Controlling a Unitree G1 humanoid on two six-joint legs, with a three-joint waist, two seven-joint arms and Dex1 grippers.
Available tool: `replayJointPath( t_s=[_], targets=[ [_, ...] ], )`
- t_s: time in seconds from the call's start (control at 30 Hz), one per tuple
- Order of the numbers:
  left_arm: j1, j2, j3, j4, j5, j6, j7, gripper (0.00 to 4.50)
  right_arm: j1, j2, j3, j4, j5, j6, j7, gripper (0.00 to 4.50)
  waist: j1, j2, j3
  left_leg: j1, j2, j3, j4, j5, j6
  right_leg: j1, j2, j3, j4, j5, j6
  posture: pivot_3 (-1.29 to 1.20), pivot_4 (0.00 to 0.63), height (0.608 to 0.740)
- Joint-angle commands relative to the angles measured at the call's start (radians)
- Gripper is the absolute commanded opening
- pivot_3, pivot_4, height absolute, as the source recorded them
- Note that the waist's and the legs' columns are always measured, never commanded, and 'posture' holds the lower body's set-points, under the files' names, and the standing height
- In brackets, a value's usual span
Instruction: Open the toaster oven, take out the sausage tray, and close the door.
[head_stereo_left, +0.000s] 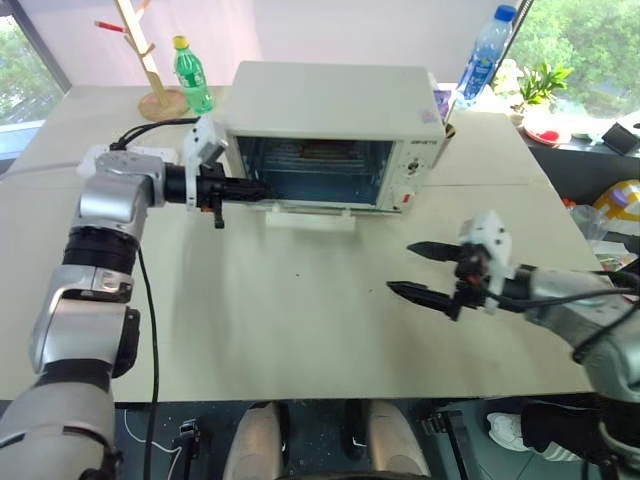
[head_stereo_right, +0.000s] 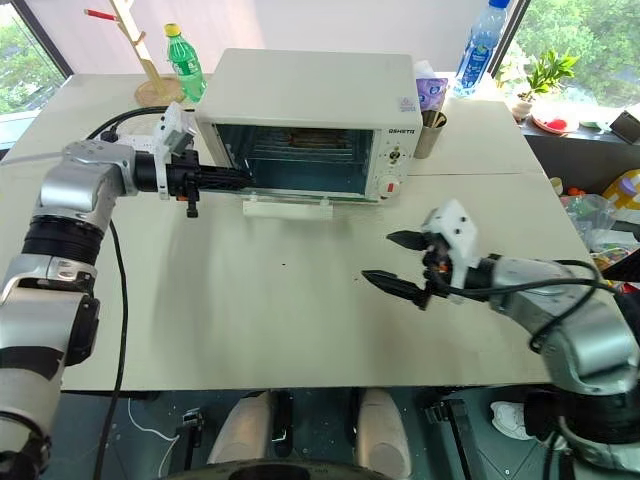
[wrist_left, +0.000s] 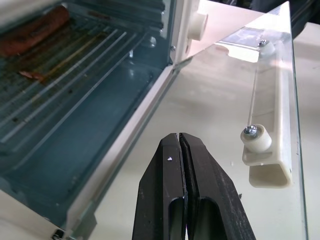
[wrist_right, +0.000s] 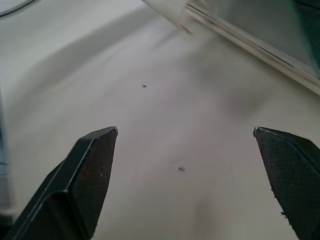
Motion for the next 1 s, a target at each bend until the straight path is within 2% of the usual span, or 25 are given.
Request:
replayJointPath(
  t_s=[0.03, 0.23, 0.5, 0.63, 0.73, 0.93, 1.0],
  targets=[
    [0.062, 0.024, 0.013, -0.075, 0.004, -0.008, -0.008, 0.04, -0.015, -0.103, -0.176, -0.026, 0.119, 0.057, 0.044, 4.50, 0.000, 0.000, 0.000, 0.000, 0.000, 0.000, 0.000, 0.000, 0.000, 0.000, 0.000, 0.000, 0.000, 0.000, 0.000, 0.00, 0.150, 0.722],
    [0.182, 0.043, -0.002, -0.165, 0.032, -0.047, -0.001, 0.04, -0.084, -0.155, -0.239, 0.021, 0.207, 0.109, -0.005, 4.50, 0.002, -0.001, 0.000, 0.001, 0.000, -0.001, 0.000, 0.000, 0.000, 0.001, 0.000, 0.000, 0.000, 0.000, 0.000, 0.00, 0.150, 0.722],
    [0.258, -0.016, -0.040, -0.113, 0.144, -0.178, 0.143, 0.04, -0.118, -0.131, -0.184, 0.023, 0.212, 0.092, -0.073, 4.50, 0.004, -0.002, -0.001, 0.000, 0.000, -0.001, 0.000, 0.000, 0.000, 0.001, -0.001, 0.000, -0.001, 0.000, 0.000, 0.00, 0.150, 0.722],
    [0.257, -0.027, -0.031, -0.090, 0.147, -0.185, 0.167, 0.04, -0.151, -0.120, -0.146, 0.032, 0.213, 0.083, -0.089, 4.50, 0.002, -0.002, -0.002, 0.002, 0.000, -0.001, 0.000, 0.000, 0.000, 0.003, -0.001, 0.000, -0.001, 0.000, 0.000, 0.00, 0.150, 0.722],
    [0.257, -0.006, 0.009, -0.151, 0.086, -0.104, 0.147, 0.85, -0.182, -0.114, -0.114, 0.049, 0.203, 0.074, -0.103, 4.50, 0.000, -0.002, -0.002, 0.002, 0.000, 0.000, 0.000, 0.000, 0.000, 0.003, -0.001, 0.000, -0.001, 0.000, 0.000, 0.00, 0.150, 0.722],
    [0.336, 0.104, 0.139, -0.423, -0.112, 0.181, 0.093, 3.67, -0.242, -0.048, -0.024, 0.059, 0.185, 0.045, -0.150, 4.50, -0.007, -0.003, -0.001, 0.001, 0.001, -0.001, 0.000, 0.000, 0.000, 0.001, 0.000, 0.000, 0.000, 0.000, 0.000, 0.00, 0.150, 0.722],
    [0.382, 0.136, 0.187, -0.517, -0.156, 0.247, 0.120, 4.46, -0.266, -0.015, 0.019, 0.052, 0.166, 0.034, -0.178, 4.50, -0.006, -0.002, -0.002, 0.001, 0.001, -0.001, 0.000, 0.000, 0.000, 0.001, 0.000, 0.000, 0.000, 0.000, 0.000, 0.00, 0.150, 0.722]
  ],
)
